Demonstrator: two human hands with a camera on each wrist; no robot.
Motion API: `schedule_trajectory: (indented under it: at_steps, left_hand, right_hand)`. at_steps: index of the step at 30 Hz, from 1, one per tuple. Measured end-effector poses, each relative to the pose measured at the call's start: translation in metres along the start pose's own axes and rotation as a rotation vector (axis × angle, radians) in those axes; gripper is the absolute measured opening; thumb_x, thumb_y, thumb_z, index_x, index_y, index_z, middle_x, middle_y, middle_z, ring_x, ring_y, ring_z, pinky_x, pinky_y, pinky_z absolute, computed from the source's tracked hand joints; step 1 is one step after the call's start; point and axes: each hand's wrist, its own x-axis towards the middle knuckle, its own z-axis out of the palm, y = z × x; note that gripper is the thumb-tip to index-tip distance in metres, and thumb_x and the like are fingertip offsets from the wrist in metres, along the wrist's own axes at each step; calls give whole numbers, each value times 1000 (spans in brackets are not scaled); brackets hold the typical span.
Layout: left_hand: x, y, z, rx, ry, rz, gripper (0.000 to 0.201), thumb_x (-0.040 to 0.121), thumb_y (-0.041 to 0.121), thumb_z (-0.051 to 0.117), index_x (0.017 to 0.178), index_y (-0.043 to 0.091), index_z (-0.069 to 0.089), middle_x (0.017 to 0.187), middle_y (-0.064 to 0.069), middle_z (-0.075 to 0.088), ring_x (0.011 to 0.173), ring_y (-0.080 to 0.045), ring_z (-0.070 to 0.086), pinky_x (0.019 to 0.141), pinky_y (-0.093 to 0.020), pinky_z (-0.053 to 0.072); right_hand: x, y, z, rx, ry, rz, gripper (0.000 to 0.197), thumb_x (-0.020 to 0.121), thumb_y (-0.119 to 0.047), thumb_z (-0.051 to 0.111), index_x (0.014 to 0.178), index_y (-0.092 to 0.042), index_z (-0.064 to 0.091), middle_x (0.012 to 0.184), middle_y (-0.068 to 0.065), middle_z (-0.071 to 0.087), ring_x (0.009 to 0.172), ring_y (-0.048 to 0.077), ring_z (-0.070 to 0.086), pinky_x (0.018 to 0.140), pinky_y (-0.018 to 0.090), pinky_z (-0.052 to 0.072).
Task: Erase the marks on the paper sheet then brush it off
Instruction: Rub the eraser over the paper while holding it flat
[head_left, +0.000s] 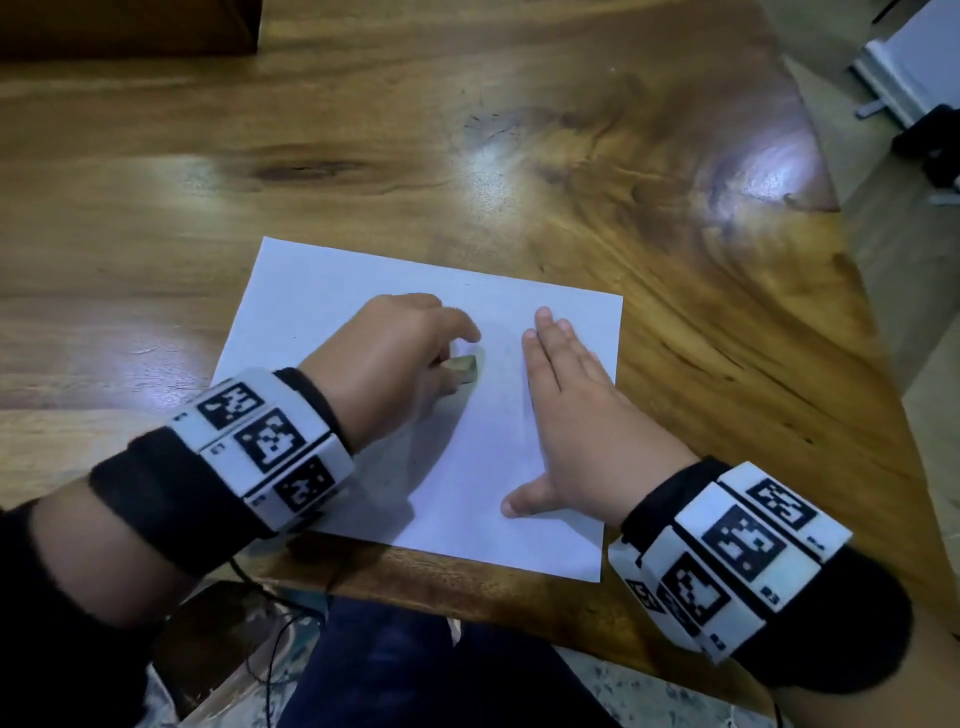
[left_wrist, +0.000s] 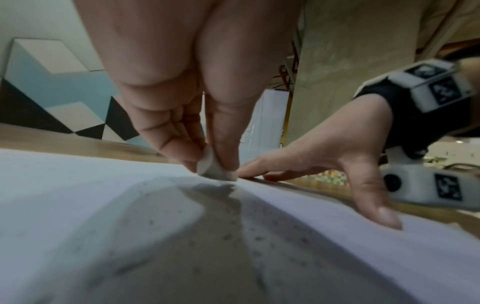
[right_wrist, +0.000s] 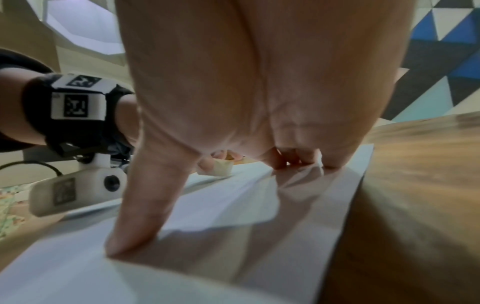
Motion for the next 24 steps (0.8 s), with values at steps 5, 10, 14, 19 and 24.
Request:
schedule_trajectory:
  at_steps: [5,10,14,19,24]
  left_hand:
    - [-21,3,8,3,-153,124,11,72,19,58,66,13,64,70,-4,56,64,-22,55,59,-27,43]
    - [-51,-1,5,-103,-359,102,18,75,33,56,68,20,66,69,7,53,62,-11,55,59,-16,35]
    - [-23,-7,-1,-8,-164,82,23,70,29,48,64,13,63,66,-5,55,59,-26,57,58,-26,36]
    - [-62,-13,18,-119,-254,114,7,78,20,57,71,18,57,67,14,43,65,-11,55,55,-5,33]
    - [-36,-9,-1,-129,-284,142,27,73,41,49,73,20,66,72,4,55,63,-10,54,60,-15,38]
  right_hand:
    - [1,-2,0,-8,1,11,139,65,-59,74,143,-3,-27,148,10,-40,139,22,-31,118,35,-8]
    - [0,-3,-1,-9,-9,10,139,66,-57,75,142,-3,-28,148,10,-40,139,23,-31,118,37,-8]
    - [1,-5,-2,-20,-8,20,138,66,-57,75,142,-2,-27,148,11,-40,140,24,-30,118,37,-7]
    - [0,-3,-2,-8,0,6,137,67,-57,74,143,-3,-26,149,10,-39,140,22,-30,118,37,-6]
    - [0,-2,0,-9,9,1,139,66,-57,75,143,-3,-27,148,10,-40,140,23,-31,118,37,-7]
